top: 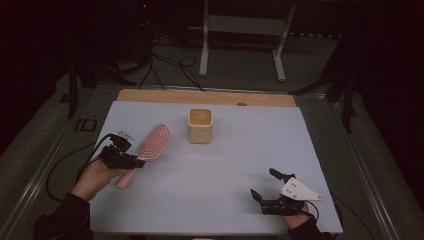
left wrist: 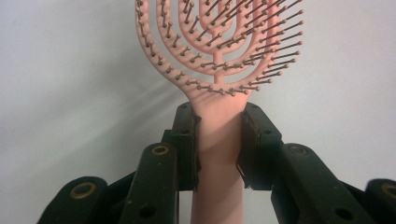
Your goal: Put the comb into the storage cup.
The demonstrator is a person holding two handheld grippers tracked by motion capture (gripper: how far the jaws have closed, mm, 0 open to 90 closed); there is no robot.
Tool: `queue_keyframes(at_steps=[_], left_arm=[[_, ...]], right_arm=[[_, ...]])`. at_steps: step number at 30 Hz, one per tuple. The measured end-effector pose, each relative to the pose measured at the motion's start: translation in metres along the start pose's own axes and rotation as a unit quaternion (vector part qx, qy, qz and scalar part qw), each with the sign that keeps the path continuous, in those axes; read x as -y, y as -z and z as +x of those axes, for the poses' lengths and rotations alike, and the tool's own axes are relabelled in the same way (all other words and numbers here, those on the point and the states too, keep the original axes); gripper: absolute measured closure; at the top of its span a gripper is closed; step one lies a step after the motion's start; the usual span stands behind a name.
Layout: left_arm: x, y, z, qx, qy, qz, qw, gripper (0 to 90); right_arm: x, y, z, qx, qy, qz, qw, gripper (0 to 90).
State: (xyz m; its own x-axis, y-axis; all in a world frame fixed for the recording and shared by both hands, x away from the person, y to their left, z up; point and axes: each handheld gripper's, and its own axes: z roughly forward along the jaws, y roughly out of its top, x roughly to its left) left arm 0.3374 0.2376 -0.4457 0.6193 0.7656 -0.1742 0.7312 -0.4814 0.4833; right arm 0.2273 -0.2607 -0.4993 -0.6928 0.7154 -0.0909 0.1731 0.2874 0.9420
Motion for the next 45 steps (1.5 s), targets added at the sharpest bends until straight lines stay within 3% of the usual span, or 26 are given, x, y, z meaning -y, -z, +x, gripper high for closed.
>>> queue_keyframes(at_steps=[9,12,18,25,27,32,45], left_arm=[[-0.011,0.005,-0.009,-0.005,-0.003,-0.035,0.9994,70.3],[-0.018,0.008,-0.013,-0.004,-0.005,-0.055,0.9985,70.3],[-0.026,0.009,-0.019,-0.002,-0.012,-0.073,0.9973,70.4],[-0.039,0.012,-0.03,0.0,-0.023,-0.096,0.9951,70.4],[-0.042,0.013,-0.032,-0.014,-0.024,-0.103,0.9943,70.4],[-0.051,0.016,-0.037,-0.013,-0.029,-0.12,0.9922,70.4],[-0.074,0.02,-0.053,-0.01,-0.057,-0.139,0.9886,70.4]], right_arm=[[0.0,0.0,0.0,0.0,0.0,-0.001,1.0,7.8],[0.0,0.0,0.0,0.0,0.0,-0.001,1.0,7.8],[0.0,0.0,0.0,0.001,-0.001,-0.001,1.0,7.8],[0.0,0.0,0.0,0.0,0.0,-0.001,1.0,7.8],[0.0,0.0,0.0,0.001,-0.001,-0.001,1.0,7.8],[0.0,0.0,0.0,0.0,-0.001,-0.001,1.0,7.9],[0.0,0.001,-0.001,0.001,0.0,-0.003,1.0,7.8]])
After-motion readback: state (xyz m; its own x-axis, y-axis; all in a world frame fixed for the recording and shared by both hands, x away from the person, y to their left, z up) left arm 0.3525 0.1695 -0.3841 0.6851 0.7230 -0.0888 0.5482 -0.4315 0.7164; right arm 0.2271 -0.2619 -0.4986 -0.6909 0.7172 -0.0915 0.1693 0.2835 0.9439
